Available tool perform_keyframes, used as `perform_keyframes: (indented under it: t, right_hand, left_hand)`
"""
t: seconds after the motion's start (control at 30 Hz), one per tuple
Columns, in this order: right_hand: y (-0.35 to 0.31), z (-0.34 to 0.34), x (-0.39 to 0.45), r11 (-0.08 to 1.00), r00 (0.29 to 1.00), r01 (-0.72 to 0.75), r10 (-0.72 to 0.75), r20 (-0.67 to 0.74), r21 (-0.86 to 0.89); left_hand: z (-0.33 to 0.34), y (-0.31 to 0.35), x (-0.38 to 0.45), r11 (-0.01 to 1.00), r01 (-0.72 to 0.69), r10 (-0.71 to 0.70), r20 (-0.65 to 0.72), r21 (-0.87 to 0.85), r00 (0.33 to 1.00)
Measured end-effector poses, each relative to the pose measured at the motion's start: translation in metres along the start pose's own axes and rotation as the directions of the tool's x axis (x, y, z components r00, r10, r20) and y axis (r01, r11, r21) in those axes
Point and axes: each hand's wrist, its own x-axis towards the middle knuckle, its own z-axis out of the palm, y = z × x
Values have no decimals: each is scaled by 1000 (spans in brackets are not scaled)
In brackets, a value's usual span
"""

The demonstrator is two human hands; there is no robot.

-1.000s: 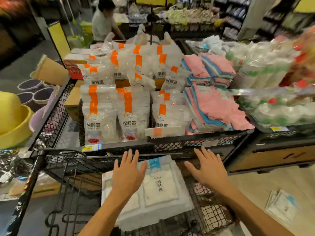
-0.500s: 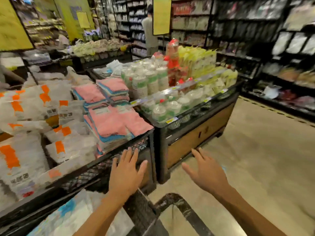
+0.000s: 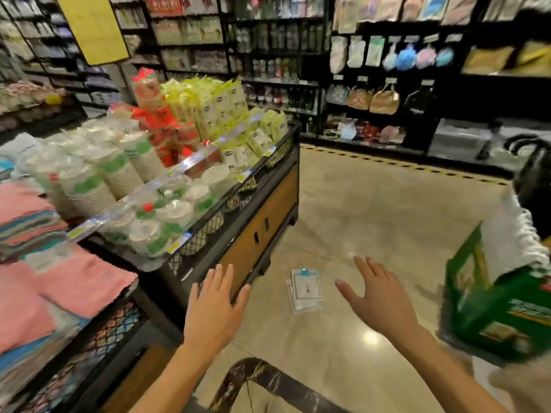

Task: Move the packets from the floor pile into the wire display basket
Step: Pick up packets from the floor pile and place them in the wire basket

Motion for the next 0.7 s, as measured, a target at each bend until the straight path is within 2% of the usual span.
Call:
perform_keyframes:
  t: [0.17,0.37,0.57,0.7]
  right_hand:
    - [26,-8,56,993,993,-116,116,-25,-20]
    - [31,-18,125,978,977,-209,208,-51,-3]
    - [36,-14,197,977,975,-213,212,-62,-12]
    - [50,-4,257,979,979,-202,202,-19,-18]
  left_hand:
    - [32,28,90,992,-78,84,62,-97,995]
    - [33,56,184,985,-145,154,91,-98,984]
    - [40,73,257,983,-176,181,111,-47,977]
    - [59,81,299,989,-149,149,117,-14,982]
